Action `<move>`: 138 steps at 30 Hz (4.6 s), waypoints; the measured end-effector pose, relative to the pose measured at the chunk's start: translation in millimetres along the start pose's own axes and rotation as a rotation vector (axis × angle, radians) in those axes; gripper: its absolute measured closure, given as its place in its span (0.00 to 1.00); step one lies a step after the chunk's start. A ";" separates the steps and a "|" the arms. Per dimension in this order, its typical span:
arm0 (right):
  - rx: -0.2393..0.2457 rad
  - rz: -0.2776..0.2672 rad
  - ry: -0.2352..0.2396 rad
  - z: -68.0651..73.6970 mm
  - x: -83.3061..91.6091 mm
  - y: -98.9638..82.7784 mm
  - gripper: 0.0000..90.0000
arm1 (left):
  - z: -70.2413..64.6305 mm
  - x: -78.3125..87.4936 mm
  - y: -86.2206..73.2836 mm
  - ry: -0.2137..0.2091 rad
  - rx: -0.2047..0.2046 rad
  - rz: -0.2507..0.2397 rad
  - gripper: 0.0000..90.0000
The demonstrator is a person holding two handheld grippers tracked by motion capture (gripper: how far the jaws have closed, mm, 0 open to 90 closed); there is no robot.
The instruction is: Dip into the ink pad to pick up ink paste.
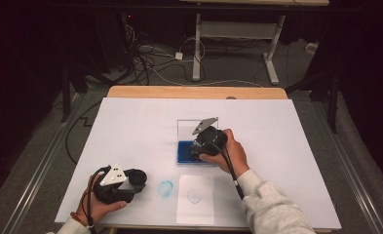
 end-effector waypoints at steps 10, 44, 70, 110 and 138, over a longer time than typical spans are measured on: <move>0.029 -0.003 -0.005 -0.4 0.1 -2.5 0.64 | -0.7 -0.9 -0.2 -0.003 -0.005 0.006 0.41; 0.017 0.000 -0.021 1.9 -3.8 -3.2 0.64 | -3.2 -4.3 -1.1 -0.017 -0.008 0.019 0.41; 0.040 -0.012 -0.044 3.8 -2.3 -6.5 0.64 | -4.7 -3.7 -1.5 -0.029 -0.006 0.017 0.41; -0.045 -0.224 -0.048 -8.5 48.6 0.5 0.64 | -1.3 -2.6 1.1 0.018 -0.015 0.012 0.41; -0.033 -0.365 -0.011 -1.1 115.7 8.7 0.64 | 1.2 -2.6 -0.6 0.019 -0.018 0.015 0.41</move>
Point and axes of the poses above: each handheld gripper's, and its own axes: x roughly backward along the jaws, y roughly out of its top, z roughly to its left, the point moved 5 cm from there along -x, roughly forward along the jaws, and after that the axes turned 11 degrees about -z, right-handed, at the moved point
